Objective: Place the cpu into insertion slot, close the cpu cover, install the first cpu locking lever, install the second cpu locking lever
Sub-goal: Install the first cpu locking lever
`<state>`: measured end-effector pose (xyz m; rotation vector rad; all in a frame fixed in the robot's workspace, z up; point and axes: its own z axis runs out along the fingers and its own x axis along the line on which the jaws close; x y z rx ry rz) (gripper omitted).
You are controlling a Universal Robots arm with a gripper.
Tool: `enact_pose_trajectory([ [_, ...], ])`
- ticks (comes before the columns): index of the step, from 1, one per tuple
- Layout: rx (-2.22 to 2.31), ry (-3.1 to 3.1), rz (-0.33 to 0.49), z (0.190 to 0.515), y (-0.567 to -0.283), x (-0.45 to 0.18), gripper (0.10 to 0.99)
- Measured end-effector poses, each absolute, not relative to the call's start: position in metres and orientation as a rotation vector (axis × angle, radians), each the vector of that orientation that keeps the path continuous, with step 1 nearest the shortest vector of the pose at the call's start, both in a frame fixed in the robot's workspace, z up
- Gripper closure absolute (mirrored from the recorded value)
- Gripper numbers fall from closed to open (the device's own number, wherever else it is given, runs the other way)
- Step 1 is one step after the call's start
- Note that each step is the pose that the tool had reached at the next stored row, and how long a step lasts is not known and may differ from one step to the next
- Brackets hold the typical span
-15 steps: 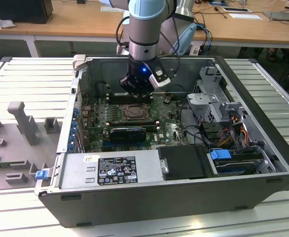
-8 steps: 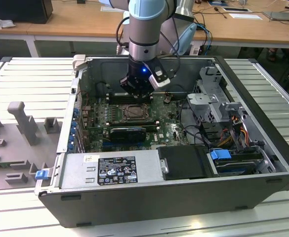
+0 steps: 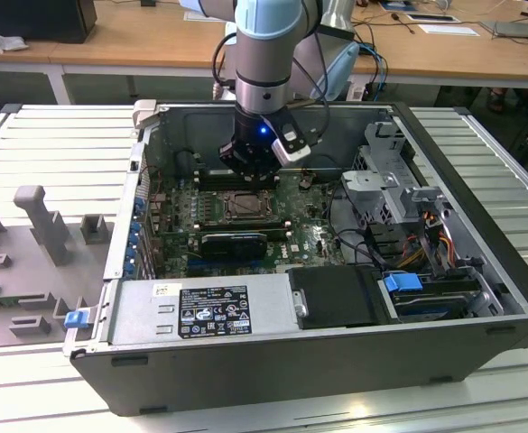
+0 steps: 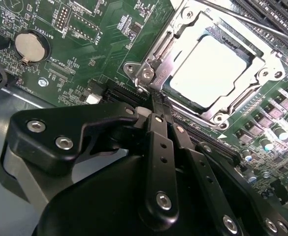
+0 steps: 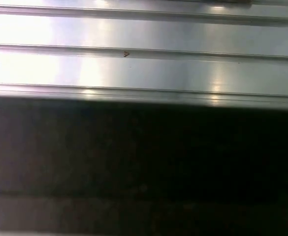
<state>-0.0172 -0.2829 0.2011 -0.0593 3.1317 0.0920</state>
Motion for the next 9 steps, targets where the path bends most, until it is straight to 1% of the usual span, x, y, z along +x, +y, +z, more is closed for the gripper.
enact_pose_trajectory([
  [6, -0.059, 3.13, 0.108, 0.2016, -0.2827, -0.0171, 0.98],
  [9, -0.059, 3.131, 0.105, 0.2098, -0.2828, -0.0171, 0.98],
])
